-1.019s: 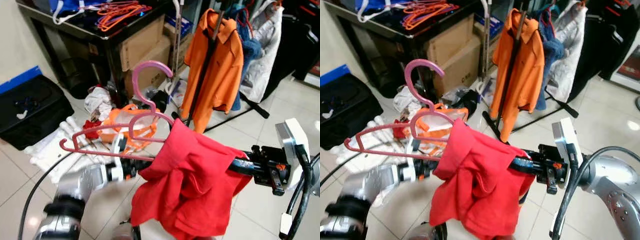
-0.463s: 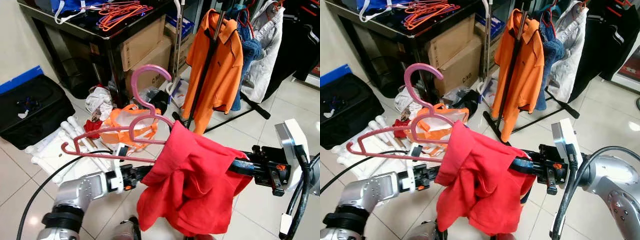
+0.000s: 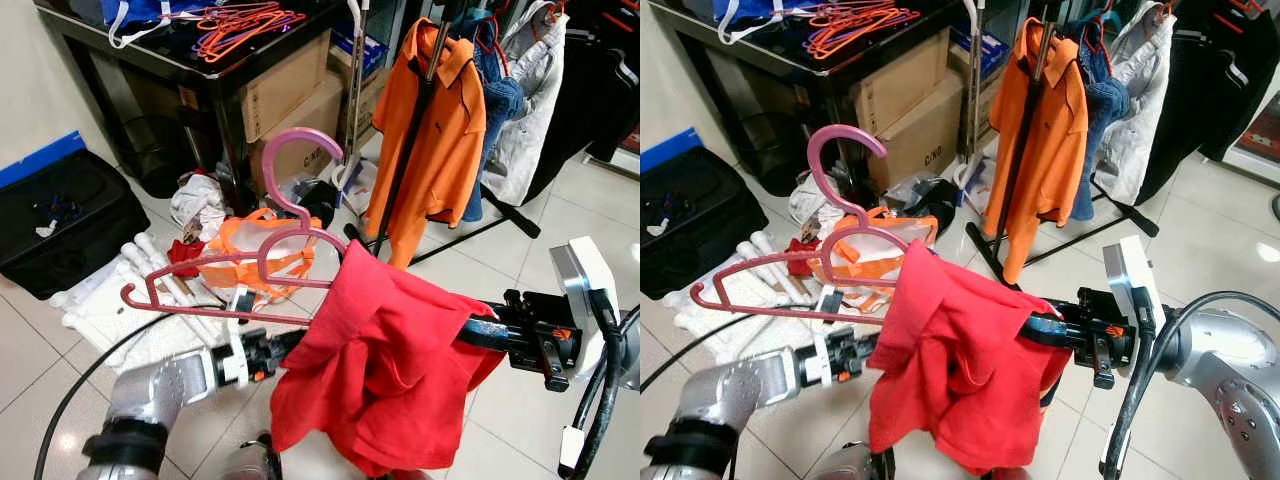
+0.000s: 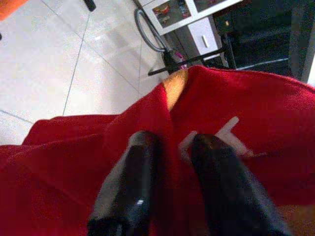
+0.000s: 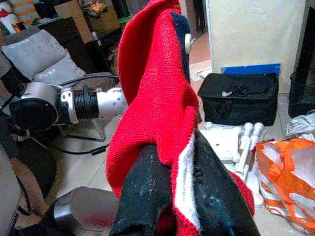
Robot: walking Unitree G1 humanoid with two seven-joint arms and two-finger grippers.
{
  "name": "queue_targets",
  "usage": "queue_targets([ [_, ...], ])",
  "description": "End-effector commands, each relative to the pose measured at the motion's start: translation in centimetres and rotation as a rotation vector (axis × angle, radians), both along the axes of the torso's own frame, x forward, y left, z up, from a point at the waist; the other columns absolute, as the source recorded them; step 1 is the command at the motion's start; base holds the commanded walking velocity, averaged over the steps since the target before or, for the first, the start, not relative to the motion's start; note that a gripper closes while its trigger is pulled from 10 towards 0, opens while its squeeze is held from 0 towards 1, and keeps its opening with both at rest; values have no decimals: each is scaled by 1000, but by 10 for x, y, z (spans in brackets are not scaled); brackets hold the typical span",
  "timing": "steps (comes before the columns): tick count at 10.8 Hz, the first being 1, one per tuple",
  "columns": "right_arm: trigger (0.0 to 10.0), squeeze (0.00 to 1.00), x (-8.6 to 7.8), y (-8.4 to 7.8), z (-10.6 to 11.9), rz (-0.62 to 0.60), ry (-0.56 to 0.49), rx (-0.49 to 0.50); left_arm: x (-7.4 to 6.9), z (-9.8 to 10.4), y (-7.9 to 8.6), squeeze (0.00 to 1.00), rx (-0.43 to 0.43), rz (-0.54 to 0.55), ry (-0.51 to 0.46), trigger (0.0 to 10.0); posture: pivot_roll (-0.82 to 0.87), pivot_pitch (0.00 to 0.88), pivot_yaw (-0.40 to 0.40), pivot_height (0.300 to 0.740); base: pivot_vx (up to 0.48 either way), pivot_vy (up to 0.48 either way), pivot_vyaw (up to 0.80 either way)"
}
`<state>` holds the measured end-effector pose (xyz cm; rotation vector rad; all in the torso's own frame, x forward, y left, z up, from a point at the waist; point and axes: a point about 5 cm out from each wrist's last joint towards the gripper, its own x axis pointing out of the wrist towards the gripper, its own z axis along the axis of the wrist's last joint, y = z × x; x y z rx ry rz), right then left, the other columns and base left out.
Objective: Hang hanger
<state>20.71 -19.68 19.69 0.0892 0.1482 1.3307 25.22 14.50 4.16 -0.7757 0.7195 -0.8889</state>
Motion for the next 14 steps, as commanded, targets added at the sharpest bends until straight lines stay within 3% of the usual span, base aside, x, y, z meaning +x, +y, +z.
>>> queue_targets([
  [1,0,0,1,1,7,15,-37,9,-2,-1,1,0,27,-6,-1,0,-204,127,11,740,0,0,0],
  [5,0,0,4,-2,3,-17,-38,2,6,0,14,0,72,74,-18,0,-195,122,8,740,0,0,0],
  [6,0,0,10,-6,-6,-66,-85,-101,12,-1,25,0,109,137,-19,0,-192,121,5,740,0,0,0],
  [9,0,0,29,-15,-12,-253,-201,-210,31,4,64,0,241,370,-32,0,-187,127,1,740,0,0,0],
  [12,0,0,39,-24,-9,-357,-268,-254,37,3,84,0,331,490,0,0,-185,128,1,740,0,0,0],
  [14,0,0,40,-37,-10,-387,-320,-353,37,-5,103,0,429,596,64,0,-186,130,4,740,0,0,0],
])
